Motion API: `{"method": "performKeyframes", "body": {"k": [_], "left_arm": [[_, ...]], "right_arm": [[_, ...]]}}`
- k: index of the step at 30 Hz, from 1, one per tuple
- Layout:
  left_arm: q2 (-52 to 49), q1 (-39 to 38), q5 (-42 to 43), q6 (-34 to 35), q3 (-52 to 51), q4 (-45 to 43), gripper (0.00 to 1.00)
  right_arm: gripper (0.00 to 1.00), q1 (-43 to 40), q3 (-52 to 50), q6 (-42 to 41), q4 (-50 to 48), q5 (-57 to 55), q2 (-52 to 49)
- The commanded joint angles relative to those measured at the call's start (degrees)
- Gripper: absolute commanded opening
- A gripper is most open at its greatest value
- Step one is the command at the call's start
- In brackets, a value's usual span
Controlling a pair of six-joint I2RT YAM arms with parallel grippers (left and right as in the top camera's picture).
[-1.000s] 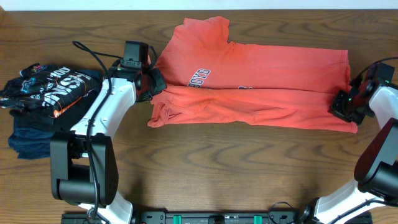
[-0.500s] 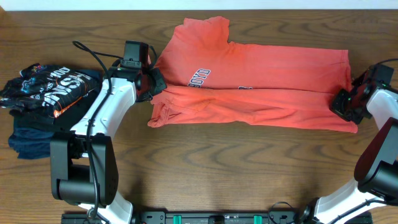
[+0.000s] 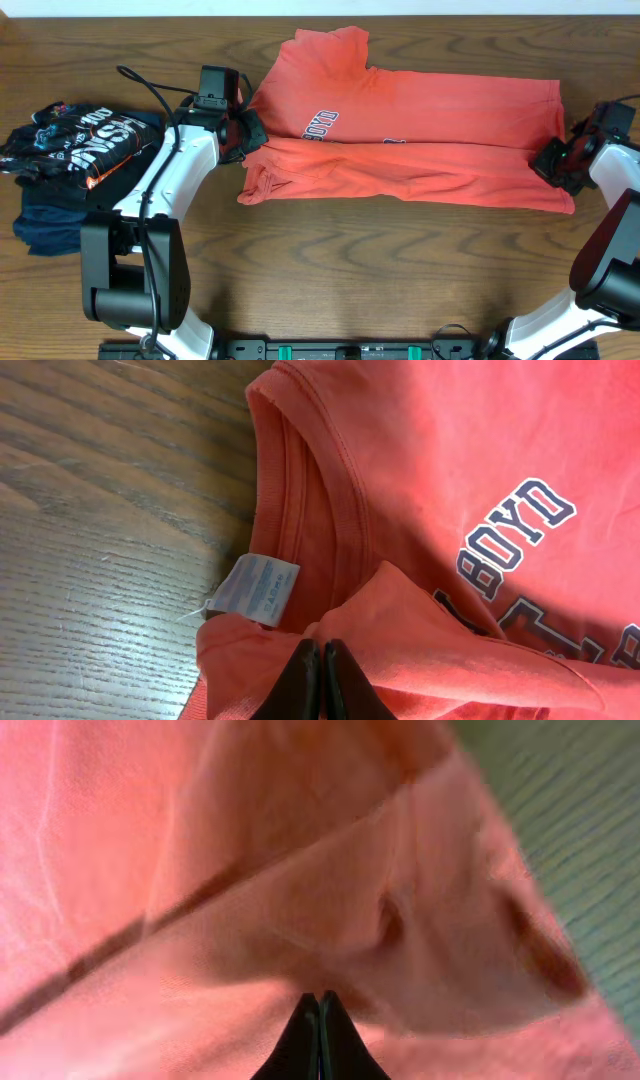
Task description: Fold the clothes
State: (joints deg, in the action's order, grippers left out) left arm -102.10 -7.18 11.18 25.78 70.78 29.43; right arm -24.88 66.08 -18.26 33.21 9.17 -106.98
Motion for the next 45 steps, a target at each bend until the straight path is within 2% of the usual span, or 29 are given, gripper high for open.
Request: {"method": "performKeyframes", "body": {"k": [1, 3, 10, 20, 23, 24, 26, 30, 36, 45], "left_arm": [[-0.72, 0.09, -1.36, 0.46, -0.39, 0.13, 0.06], [-0.72, 0.09, -1.36, 0.46, -0.39, 0.13, 0.06], [-0.72, 0.09, -1.36, 0.46, -0.39, 0.83, 0.06], [-0.72, 0.09, -1.36, 0.46, -0.39, 1.14, 0.06], [-0.72, 0.09, -1.38, 0.46, -0.39, 1.14, 0.06], [-0.72, 0.09, -1.38, 0.46, -0.39, 1.14, 0.06], [-0.72, 0.09, -1.38, 0.46, -0.39, 1.16, 0.06], [-0.72, 0.09, -1.38, 0.46, -0.39, 1.16, 0.06], [-0.72, 0.09, -1.38, 0.46, -0.39, 1.16, 0.06], [-0.72, 0.09, -1.38, 0.46, -0.39, 1.16, 0.06]], "right_arm": [[0.12, 0.2, -0.35, -1.49, 2.71, 4.92, 0.9], [0.18, 0.2, -0.35, -2.8, 4.66, 5.44, 0.9], [0.27, 0.22, -0.35, -8.22, 5.99, 4.13, 0.9], [0.25, 0.46, -0.39, -10.45, 3.15, 1.77, 0.9], [0.17, 1.05, -0.39, -10.45, 2.03, 1.75, 0.9], [0.12, 1.31, -0.39, -10.45, 1.64, 1.68, 0.9], [0.08, 1.77, -0.39, -10.45, 1.2, 1.03, 0.9], [0.09, 3.13, -0.59, -10.45, 1.05, -1.31, 0.9], [0.29, 3.91, -0.66, -11.74, 2.16, -1.22, 0.9], [0.26, 3.93, -0.72, -13.4, 2.93, -1.27, 0.9]]}}
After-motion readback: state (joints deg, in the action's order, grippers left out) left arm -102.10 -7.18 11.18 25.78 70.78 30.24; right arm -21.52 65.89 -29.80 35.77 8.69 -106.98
